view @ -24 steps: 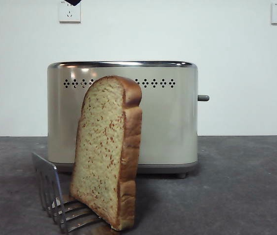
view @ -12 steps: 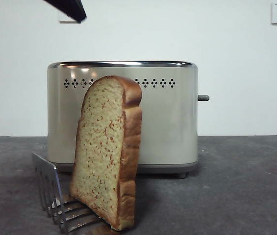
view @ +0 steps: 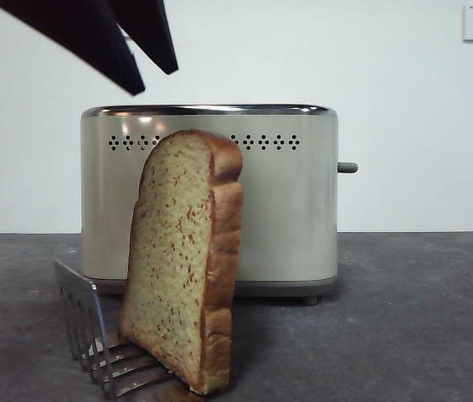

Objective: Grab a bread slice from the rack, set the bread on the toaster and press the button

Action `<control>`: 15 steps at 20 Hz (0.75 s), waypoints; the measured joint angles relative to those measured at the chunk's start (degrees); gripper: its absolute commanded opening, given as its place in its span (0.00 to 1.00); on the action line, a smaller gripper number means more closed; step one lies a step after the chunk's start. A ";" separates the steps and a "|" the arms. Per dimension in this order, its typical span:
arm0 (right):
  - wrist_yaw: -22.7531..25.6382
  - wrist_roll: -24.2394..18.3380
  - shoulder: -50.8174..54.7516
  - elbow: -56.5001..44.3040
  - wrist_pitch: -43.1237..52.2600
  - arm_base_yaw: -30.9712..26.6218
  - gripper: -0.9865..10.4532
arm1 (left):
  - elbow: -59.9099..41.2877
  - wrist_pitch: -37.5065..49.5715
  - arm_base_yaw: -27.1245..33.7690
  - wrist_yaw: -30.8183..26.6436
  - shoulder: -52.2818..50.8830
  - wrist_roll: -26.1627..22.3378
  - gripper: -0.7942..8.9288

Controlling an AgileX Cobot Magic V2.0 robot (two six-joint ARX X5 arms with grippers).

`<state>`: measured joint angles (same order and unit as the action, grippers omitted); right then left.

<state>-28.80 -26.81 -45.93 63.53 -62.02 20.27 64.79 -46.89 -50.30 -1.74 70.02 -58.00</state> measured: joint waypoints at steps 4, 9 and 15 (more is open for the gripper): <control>0.00 0.02 0.00 0.00 -0.02 0.00 0.08 | 0.00 -0.04 -1.40 -0.92 3.13 -1.57 0.50; -0.04 0.48 0.00 0.00 0.17 0.00 0.08 | 0.00 0.87 -2.40 -2.40 7.30 -4.44 0.50; -4.26 0.70 0.00 0.00 0.55 0.00 0.08 | 0.00 1.05 -2.69 -3.56 11.23 -6.99 0.42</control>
<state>-33.06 -26.11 -45.93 63.53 -61.47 20.27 64.79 -45.84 -52.99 -5.30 81.25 -64.99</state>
